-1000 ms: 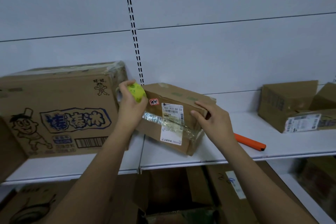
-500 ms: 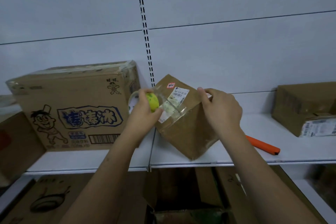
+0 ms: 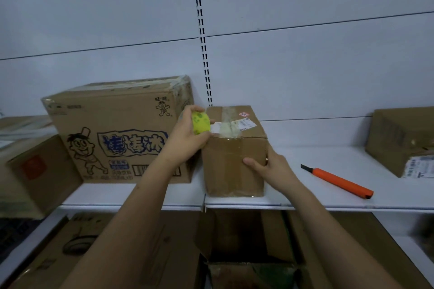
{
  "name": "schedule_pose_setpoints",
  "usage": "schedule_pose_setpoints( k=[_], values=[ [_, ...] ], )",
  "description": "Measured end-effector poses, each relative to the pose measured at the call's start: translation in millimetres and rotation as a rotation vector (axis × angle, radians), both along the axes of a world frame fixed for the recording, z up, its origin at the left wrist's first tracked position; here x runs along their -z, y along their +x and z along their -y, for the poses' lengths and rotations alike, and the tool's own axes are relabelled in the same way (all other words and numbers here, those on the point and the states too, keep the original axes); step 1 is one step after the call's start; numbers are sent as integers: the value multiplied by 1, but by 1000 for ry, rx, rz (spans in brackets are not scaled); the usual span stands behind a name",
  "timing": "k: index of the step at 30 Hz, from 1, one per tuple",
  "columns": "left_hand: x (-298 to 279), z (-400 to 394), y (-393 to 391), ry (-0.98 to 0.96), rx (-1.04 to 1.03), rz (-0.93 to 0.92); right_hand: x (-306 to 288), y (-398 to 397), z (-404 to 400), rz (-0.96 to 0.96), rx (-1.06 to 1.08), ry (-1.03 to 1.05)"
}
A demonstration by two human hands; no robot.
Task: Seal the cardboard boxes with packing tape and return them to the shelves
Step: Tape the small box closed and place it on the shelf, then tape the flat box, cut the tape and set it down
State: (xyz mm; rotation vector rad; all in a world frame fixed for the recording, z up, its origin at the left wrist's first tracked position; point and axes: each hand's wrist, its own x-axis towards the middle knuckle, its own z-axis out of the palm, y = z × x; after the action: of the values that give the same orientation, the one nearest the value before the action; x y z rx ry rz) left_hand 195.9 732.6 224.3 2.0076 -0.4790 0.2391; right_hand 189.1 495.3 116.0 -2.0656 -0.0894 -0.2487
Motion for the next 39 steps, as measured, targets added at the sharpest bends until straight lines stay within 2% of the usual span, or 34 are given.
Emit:
schedule_pose_setpoints(
  k=[3,6,8,11,13,20,22,26,32,36,39],
  values=[
    [-4,-12,-10,-55,-37,41,8,4,-27,3,-64,17],
    [-14,-12,-21,-165,-35,105,9,13,-52,30,-44,-78],
    [-24,-5,-27,-237,27,119,11,17,-57,37,-18,-136],
    [-37,20,-35,-311,166,118,8,8,-43,-15,-141,-113],
    [-38,42,-34,-365,264,72,9,-1,-26,-12,-150,-113],
    [-1,138,-19,-376,489,-113,0,-45,71,183,331,-18],
    [16,166,-18,-361,516,-170,-4,-65,101,247,438,-51],
    [51,218,-18,-368,569,-266,2,-107,162,291,668,-286],
    [83,298,-31,-307,614,-332,13,-139,269,180,870,-638],
    [97,344,-28,-267,506,-322,8,-127,357,121,870,-912],
    [105,383,-27,-308,433,-302,3,-110,421,89,773,-1014]
  ],
)
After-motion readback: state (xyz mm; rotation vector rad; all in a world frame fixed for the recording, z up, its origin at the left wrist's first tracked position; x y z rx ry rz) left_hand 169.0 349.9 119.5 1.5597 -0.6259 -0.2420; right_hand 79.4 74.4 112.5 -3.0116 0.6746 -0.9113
